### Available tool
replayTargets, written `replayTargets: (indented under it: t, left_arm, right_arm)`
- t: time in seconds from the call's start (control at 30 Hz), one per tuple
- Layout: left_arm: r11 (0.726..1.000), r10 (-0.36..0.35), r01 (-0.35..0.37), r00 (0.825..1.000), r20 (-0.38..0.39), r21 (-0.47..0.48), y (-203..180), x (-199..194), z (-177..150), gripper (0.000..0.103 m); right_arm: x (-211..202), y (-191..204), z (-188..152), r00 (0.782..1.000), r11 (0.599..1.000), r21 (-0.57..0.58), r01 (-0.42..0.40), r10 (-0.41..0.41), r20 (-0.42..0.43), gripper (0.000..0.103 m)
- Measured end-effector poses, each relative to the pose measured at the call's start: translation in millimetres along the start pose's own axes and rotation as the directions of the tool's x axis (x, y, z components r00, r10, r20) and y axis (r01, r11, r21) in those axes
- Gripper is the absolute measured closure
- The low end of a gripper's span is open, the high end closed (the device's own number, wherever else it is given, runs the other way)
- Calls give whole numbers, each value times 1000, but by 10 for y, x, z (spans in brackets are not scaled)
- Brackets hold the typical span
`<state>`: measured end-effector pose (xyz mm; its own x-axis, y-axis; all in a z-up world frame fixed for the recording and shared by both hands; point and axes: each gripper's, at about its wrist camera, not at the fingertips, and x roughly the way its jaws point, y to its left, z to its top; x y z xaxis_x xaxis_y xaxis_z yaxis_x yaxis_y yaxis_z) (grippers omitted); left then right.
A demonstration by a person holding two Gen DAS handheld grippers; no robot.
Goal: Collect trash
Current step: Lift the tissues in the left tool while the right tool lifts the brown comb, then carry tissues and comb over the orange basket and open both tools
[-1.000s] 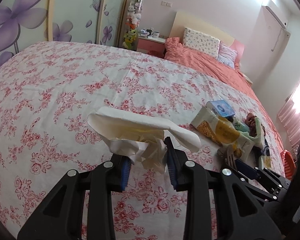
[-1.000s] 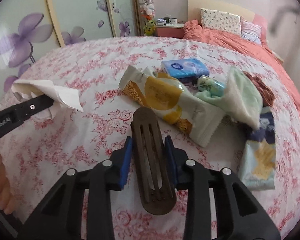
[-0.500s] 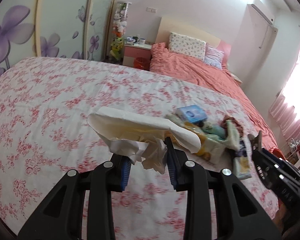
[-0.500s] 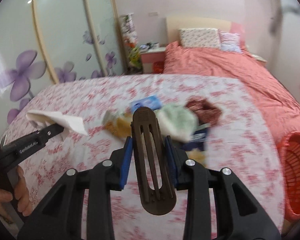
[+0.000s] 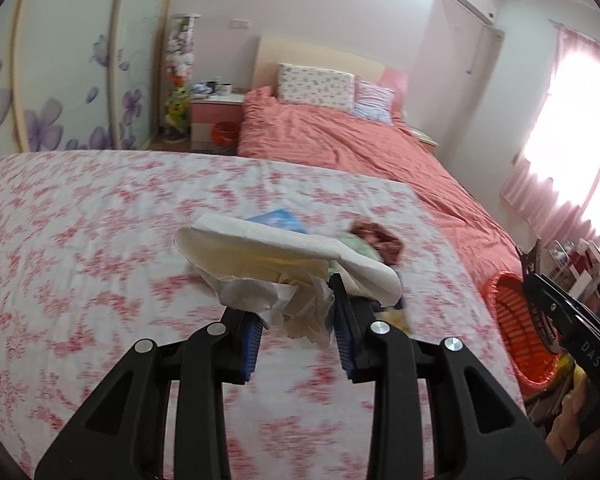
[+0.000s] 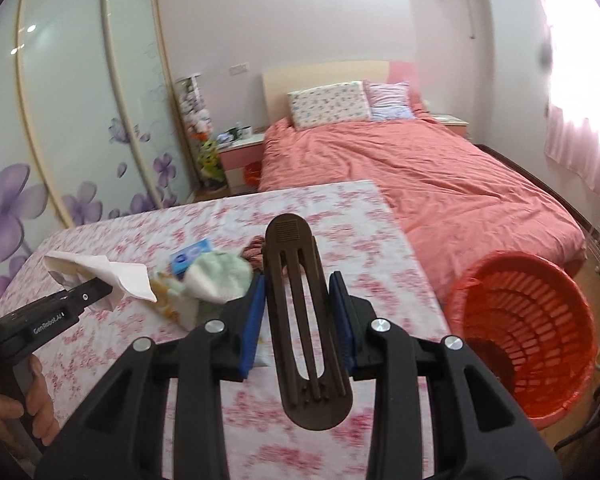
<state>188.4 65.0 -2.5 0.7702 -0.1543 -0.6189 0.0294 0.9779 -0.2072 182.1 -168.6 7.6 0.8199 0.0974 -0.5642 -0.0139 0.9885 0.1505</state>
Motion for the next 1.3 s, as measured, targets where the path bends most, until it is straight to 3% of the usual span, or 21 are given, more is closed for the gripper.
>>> replayTargets:
  t: [0.73,1.03,1.3]
  left_arm:
    - [969,-179,187,982,-62,165,-1336,279,-75,71]
    - [938,-250,268,963,-105,221,-1865,433,-162,71]
    - [892,-324,359,932,-164,274,-2416,643,-282,71]
  right_arm:
    - [-291,-1249,-132,989,977,168,133,-141,35,70]
    - [-373,-1704,-192,981,956,237,172,-187,45,70]
    - [-347,-2204,-261,972,925,316,210,-233,36,70]
